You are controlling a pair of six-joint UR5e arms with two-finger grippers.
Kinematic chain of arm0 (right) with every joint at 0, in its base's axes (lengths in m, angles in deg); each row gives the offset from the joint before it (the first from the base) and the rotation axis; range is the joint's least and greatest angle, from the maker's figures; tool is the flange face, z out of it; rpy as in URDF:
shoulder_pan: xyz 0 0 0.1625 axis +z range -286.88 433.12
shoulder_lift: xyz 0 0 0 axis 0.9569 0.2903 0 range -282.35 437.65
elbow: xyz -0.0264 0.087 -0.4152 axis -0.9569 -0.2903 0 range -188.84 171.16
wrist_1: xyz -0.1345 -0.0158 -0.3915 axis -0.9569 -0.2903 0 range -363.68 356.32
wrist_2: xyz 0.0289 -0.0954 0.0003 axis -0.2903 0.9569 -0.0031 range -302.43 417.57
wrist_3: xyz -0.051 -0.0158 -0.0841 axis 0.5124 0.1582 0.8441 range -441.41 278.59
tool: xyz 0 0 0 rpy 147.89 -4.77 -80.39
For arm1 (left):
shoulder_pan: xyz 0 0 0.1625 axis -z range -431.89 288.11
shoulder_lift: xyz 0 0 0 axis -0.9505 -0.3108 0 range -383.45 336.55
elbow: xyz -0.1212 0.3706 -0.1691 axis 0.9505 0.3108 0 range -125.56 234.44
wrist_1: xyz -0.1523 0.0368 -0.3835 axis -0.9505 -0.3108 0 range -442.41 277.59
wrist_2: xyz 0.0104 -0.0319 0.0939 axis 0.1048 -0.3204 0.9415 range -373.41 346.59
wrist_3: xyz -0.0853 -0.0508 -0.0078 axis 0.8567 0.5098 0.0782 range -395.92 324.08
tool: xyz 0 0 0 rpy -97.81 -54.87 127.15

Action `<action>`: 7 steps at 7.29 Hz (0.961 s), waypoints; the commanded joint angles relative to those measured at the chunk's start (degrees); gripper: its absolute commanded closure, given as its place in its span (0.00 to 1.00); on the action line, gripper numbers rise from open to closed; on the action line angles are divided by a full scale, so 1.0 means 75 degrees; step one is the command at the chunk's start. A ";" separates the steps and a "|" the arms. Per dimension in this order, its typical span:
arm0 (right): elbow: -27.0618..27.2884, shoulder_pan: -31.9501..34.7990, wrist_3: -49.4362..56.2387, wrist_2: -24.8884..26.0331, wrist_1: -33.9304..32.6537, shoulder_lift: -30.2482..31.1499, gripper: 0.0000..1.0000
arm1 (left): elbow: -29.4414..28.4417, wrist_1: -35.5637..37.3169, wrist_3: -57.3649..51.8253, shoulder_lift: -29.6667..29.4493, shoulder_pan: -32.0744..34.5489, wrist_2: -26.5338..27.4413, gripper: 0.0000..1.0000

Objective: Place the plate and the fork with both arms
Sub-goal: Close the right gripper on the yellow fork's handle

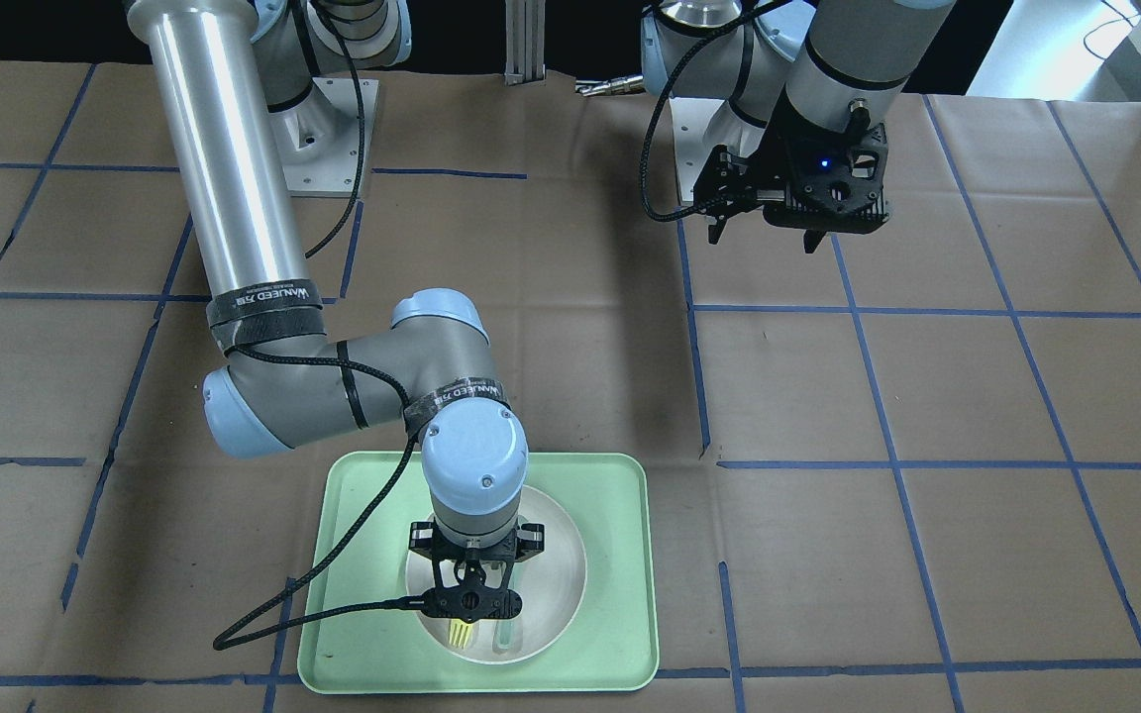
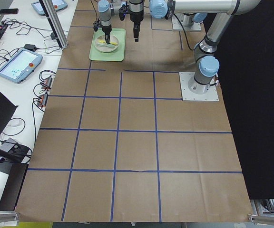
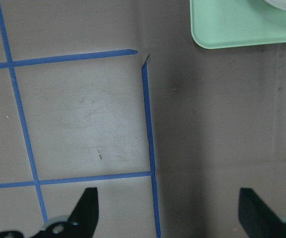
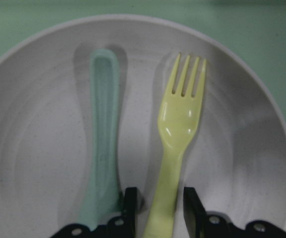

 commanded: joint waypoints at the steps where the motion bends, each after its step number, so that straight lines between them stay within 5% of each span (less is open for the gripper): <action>1: -0.0033 -0.0013 0.0001 -0.0001 -0.0001 -0.0003 0.82 | 0.0000 0.0000 0.0000 0.0006 0.0000 0.0000 0.00; 3: -0.0080 -0.0013 -0.0010 -0.0001 -0.0001 0.0020 0.97 | 0.0012 0.0000 0.0000 0.0030 0.0000 0.0012 0.00; 7: -0.0069 0.0010 -0.0151 -0.0094 0.0279 0.0533 0.99 | 0.0199 0.0023 -0.0012 0.0182 0.0000 0.0070 0.00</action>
